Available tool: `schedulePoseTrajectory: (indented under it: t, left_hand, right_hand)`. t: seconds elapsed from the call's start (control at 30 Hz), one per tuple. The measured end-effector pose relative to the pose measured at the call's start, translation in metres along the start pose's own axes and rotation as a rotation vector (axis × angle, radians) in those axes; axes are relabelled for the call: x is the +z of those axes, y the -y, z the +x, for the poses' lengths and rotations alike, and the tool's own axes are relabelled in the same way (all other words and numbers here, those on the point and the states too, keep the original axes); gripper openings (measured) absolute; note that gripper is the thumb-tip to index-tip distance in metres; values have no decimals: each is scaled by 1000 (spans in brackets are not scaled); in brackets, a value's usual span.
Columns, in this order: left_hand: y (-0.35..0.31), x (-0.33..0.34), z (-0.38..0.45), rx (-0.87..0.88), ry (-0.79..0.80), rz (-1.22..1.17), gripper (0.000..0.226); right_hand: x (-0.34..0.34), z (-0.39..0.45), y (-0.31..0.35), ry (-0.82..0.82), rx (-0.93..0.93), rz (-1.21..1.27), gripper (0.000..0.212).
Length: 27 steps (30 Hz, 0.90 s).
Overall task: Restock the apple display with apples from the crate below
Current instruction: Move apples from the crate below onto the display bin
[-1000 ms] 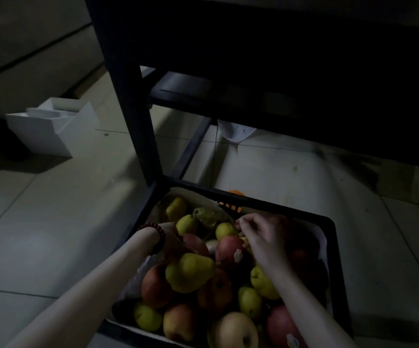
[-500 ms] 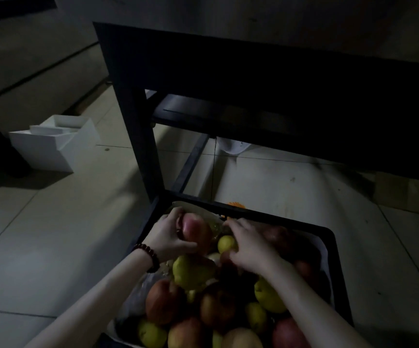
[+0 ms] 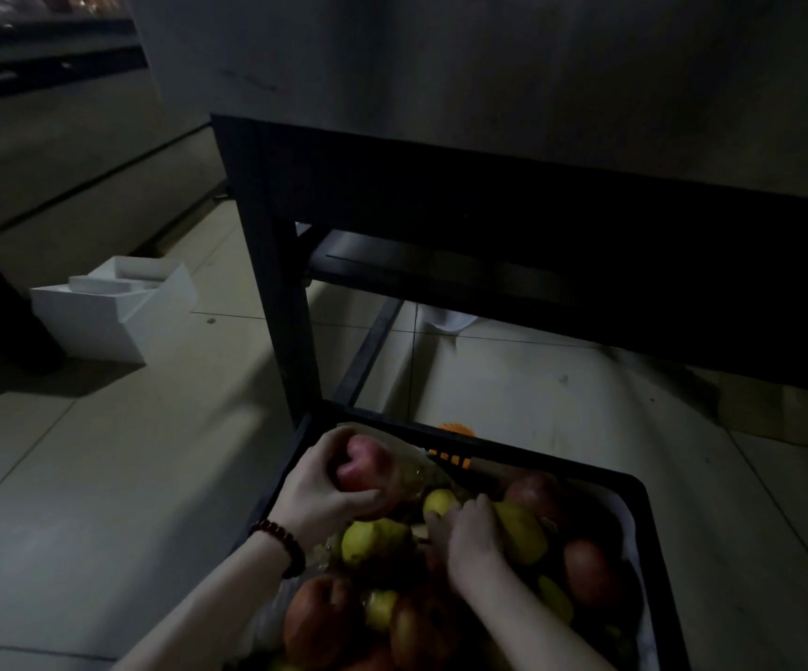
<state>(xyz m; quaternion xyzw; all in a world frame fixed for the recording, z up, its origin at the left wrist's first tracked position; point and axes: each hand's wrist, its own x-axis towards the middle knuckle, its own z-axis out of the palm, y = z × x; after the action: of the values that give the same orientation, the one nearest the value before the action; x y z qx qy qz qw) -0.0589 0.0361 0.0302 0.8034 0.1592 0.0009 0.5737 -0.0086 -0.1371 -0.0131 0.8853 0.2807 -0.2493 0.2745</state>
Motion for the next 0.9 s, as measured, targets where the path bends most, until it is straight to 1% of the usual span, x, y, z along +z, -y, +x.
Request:
schedulePoseTrajectory:
  t: [0.03,0.1,0.17,0.27,0.3,0.33,0.4,0.47,0.57,0.63,0.7,0.8,0.9]
  left_hand:
    - [-2,-2,-2,0,6,-15,79]
    - [-4,-7,-5,4,18,-16,83]
    - [-4,-10,-7,13,17,6,87]
    - [-3,-11,-9,-3,-1,-2,85]
    - [-2,-11,-11,-21,-4,-18,85]
    - [-2,-10,-12,-36,-10,-28,86]
    - [1,-7,-12,-65,-22,-37,87]
    - [2,-7,-12,-57,-12,-48,83]
    - [-8,-6,-13,-17,46,-82,75]
    - [-20,-5,-15,27,68,-93,74]
    - [-36,-6,-17,59,75,-127,72]
    - [-68,-9,-20,70,99,-180,76]
    - [-115,-19,-31,56,93,-167,89]
  right_hand:
    - [3,-4,-4,-44,-20,9,63]
    - [13,-11,-11,-186,-41,75,75]
    - [23,-18,-15,-321,-32,230,86]
    - [28,-35,-17,-570,46,605,93]
    - [26,-43,-17,-662,89,757,96]
    - [24,-52,-17,-713,124,928,97]
    - [20,-71,-20,-758,150,1259,97]
    - [17,-85,-24,-780,163,1571,97]
    - [14,-100,-33,-852,133,1857,90]
    - [8,-106,-41,-890,127,1980,83]
    - [0,-113,-51,-924,136,2028,82]
    - [-17,-126,-62,-938,141,2013,82]
    - [-49,-157,-74,-918,142,1950,86]
